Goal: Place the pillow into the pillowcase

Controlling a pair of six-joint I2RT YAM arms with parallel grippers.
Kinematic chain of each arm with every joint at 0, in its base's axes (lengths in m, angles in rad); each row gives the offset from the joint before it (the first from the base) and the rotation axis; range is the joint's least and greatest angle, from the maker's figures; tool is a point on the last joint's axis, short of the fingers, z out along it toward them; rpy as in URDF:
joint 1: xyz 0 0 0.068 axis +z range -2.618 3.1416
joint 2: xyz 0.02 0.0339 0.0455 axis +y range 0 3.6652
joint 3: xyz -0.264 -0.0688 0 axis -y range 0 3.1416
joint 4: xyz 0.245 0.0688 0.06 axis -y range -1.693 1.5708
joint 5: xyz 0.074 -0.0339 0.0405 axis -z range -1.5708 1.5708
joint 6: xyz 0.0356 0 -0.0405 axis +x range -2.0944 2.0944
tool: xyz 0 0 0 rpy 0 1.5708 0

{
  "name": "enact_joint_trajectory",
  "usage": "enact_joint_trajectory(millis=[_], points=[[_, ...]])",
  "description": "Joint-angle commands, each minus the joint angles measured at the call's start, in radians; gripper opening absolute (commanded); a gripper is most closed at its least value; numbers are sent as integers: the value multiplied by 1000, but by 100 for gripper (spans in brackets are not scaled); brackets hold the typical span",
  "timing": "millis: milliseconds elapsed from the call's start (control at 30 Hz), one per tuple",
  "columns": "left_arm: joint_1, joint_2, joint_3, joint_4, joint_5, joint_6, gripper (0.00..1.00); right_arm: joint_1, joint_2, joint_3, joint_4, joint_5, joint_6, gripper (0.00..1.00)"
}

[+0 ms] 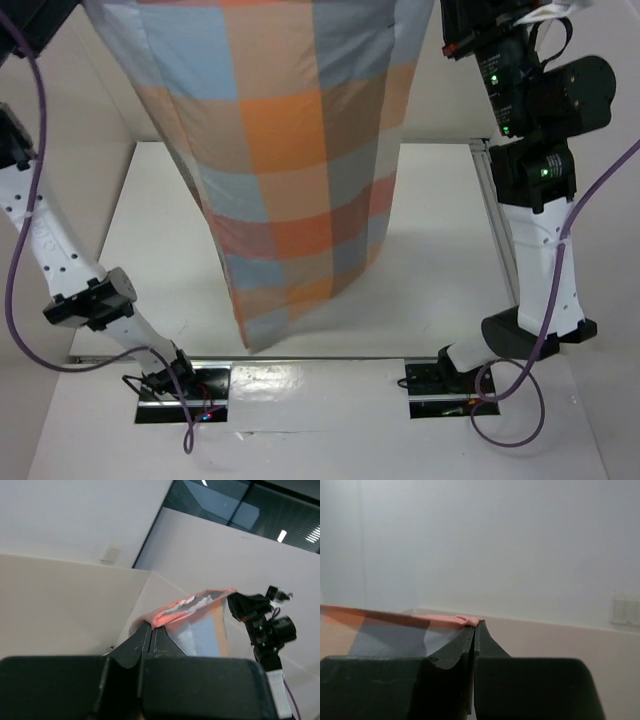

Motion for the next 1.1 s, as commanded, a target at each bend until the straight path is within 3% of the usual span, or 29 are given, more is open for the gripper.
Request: enact_joint_trajectory(millis=[0, 100, 167, 233, 300, 400, 467, 533, 633, 700, 833, 1000, 1067], points=[[141, -133, -122, 206, -147, -125, 0, -11, -161, -81, 335, 54, -15, 0], [59, -228, -235, 30, -111, 127, 0, -11, -226, -225, 357, 115, -15, 0], [-51, -218, -319, -10, -76, 190, 0, -11, -182, -314, 245, 147, -15, 0], [-87, -190, -361, -10, 10, 202, 0, -11, -151, -399, 196, 147, -15, 0], [-87, -152, -370, 38, 65, 181, 0, -11, -112, -402, 186, 138, -15, 0], [-72, -22, -121, -7, 145, 124, 0, -11, -89, -222, 179, 94, -15, 0], [-31, -69, -129, 181, 133, -3, 0, -11, -98, -118, 202, 55, -6, 0], [54, -112, -111, 176, 104, 9, 0, -11, -193, -142, 293, 37, -6, 0], [82, -210, -137, 78, 61, 114, 0, -11, -339, -330, 426, 67, -15, 0], [82, -232, -186, 74, 52, 144, 0, -11, -349, -368, 353, 109, -32, 0], [-68, -232, -371, 87, 89, 196, 0, -11, -281, -444, 198, 106, -41, 0], [-179, -241, -614, 28, 109, 342, 0, -11, -250, -665, 173, 60, -20, 0], [-214, -212, -614, 28, 109, 357, 0, -11, -218, -698, 173, 60, -20, 0]])
